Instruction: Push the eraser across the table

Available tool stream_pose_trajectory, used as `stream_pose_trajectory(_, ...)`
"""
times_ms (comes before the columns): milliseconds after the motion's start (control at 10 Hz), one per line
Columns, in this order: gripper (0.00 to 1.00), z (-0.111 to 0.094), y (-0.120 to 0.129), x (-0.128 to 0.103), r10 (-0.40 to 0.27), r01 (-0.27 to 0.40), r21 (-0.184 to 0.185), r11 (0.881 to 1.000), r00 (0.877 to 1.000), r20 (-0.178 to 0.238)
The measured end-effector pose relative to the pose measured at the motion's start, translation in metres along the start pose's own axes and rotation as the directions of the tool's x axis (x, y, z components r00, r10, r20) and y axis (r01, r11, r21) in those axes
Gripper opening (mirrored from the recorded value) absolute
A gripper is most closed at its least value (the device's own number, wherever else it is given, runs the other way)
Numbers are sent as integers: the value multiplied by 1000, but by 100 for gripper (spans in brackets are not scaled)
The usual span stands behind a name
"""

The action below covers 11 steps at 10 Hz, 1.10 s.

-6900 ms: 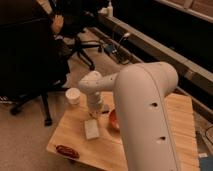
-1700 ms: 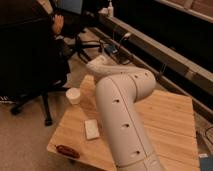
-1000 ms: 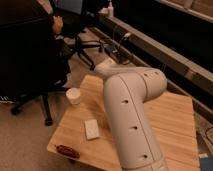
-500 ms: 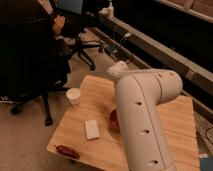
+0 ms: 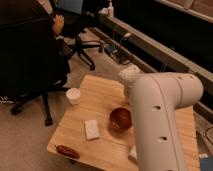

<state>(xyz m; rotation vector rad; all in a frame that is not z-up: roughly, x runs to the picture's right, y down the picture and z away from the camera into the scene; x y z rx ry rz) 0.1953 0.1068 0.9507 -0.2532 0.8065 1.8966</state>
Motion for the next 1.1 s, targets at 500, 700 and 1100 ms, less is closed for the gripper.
stream_pose_trajectory(500,72,-37,6,4,48,-47,-182,982,999,5)
stream_pose_trajectory(700,72,-38,5,2,49,-47,-182,982,999,10)
stream_pose_trajectory(1100,72,-42,9,2,48,-45,-188,981,999,11)
